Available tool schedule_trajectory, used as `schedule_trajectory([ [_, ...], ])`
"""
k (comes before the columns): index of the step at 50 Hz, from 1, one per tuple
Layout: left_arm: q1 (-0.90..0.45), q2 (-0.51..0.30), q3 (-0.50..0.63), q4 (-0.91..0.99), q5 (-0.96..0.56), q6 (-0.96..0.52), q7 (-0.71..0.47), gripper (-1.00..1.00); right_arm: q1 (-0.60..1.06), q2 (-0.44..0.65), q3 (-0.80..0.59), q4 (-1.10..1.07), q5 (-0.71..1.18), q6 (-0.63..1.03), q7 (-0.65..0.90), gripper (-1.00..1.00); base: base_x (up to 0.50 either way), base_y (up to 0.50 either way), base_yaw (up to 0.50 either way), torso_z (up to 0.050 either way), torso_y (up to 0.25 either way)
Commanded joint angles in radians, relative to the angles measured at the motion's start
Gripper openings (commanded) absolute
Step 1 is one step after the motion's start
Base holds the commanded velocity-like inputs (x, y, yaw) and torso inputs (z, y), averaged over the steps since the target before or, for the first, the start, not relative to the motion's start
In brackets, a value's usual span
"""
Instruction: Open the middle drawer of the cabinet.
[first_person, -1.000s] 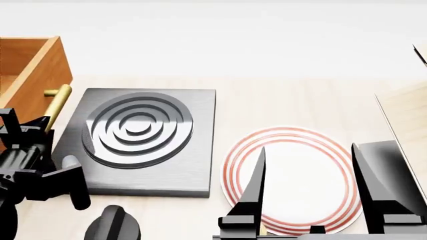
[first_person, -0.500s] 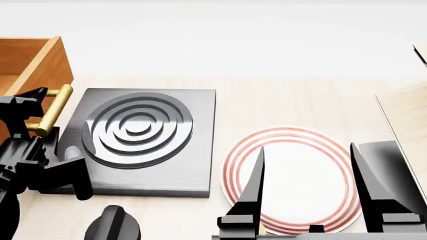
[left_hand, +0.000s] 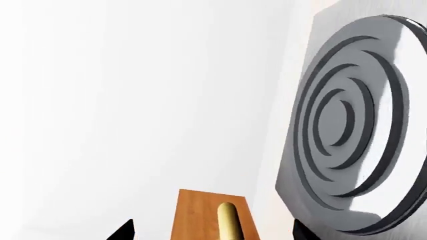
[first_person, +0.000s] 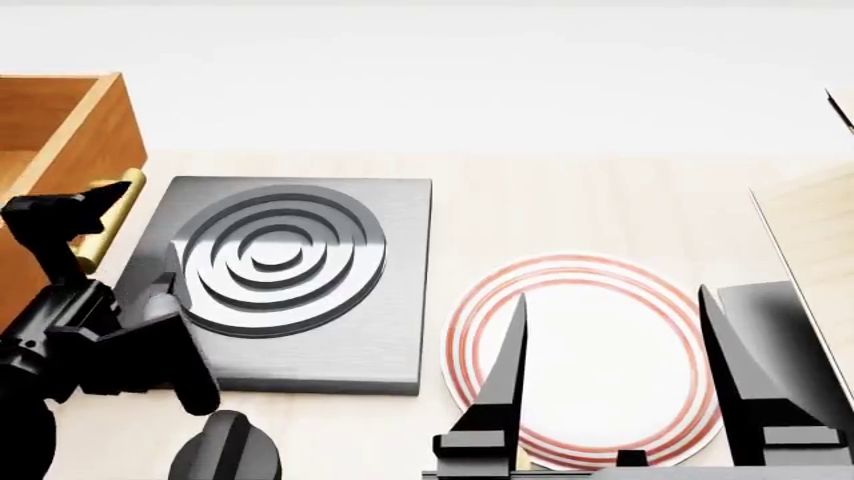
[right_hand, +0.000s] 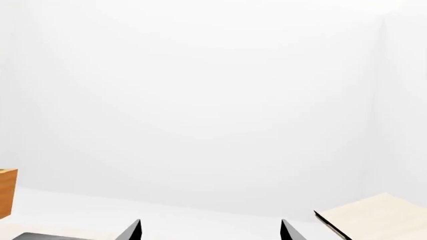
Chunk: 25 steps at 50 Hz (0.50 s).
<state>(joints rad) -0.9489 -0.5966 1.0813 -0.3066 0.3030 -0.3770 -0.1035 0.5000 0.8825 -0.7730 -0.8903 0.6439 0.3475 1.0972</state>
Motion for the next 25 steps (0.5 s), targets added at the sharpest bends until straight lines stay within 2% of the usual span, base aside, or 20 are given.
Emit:
schedule_trajectory([
  [1,0.031,-0.039,-0.101,0.186,-0.092,-0.033,-0.006,1.0,-0.02,0.0,-0.032,0.025,0.026,0.002,-0.01,1.0,0.0,0.0,0.0,0.0,0.0],
  [9,0.068,-0.102,-0.245,0.471,-0.234,-0.169,0.019,1.0,-0.02,-0.002,-0.034,0.026,0.025,0.004,-0.011,1.0,0.0,0.0,0.0,0.0,0.0],
  [18,0.068,-0.11,-0.338,0.616,-0.346,-0.264,0.047,1.0,-0.018,-0.004,-0.035,0.026,0.026,0.006,-0.015,1.0,0.0,0.0,0.0,-0.001,0.0],
  [25,0.04,-0.1,-0.416,0.661,-0.438,-0.347,0.078,1.0,-0.015,-0.005,-0.034,0.024,0.03,0.008,-0.015,1.0,0.0,0.0,0.0,0.0,0.0],
])
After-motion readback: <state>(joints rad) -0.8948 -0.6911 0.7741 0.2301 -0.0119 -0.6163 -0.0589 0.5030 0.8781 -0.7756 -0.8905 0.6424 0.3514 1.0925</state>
